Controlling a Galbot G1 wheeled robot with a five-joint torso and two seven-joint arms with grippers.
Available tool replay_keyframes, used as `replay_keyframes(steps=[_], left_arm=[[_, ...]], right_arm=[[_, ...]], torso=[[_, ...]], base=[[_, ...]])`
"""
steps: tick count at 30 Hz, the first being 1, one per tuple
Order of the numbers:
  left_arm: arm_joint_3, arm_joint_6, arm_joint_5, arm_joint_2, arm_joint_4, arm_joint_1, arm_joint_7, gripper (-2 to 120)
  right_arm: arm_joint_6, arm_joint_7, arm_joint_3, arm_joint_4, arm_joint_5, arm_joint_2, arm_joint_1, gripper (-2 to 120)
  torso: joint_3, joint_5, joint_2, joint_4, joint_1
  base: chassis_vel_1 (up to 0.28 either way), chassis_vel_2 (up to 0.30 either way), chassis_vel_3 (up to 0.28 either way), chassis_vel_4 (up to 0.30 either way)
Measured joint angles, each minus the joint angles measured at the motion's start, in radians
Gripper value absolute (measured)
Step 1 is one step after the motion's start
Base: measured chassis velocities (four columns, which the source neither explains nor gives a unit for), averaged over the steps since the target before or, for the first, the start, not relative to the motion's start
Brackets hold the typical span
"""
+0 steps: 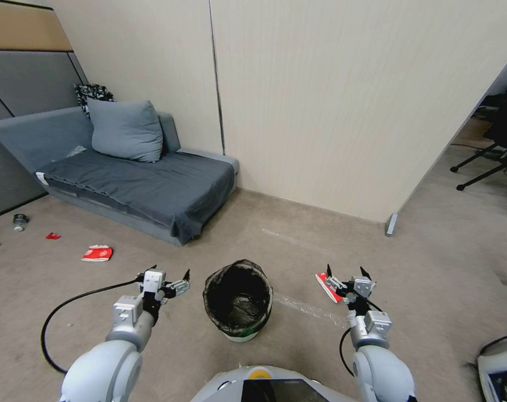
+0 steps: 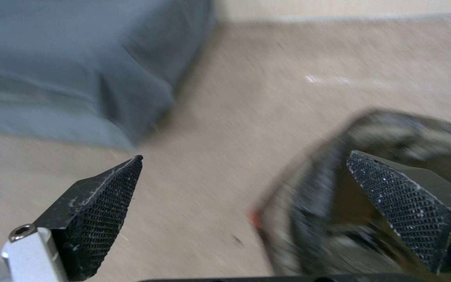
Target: Pick up the trash bin, then pick up the garbage from the floor and place it into the trash bin.
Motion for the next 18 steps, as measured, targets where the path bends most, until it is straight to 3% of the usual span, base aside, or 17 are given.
replay_keyframes(steps=[5,18], left_arm=[[0.088,0.025,0.000,-0.002,0.014,-0.022,-0.051,100],[0.191,0.038,-0.020,0.003,0.030,-0.042,-0.108,100]], right_arm=[[0.013,0.003,0.001,-0.037,-0.006,0.000,0.014,100],[0.022,0.008,-0.006,-0.077,-0.024,0.000,0.031,100]], torso=[[0.000,0.0000,0.000,-0.0001,0.000],[0.000,0.0001,0.000,0.0000,0.000]], base=[[0.000,0.000,0.000,0.000],[0.000,0.000,0.000,0.000]])
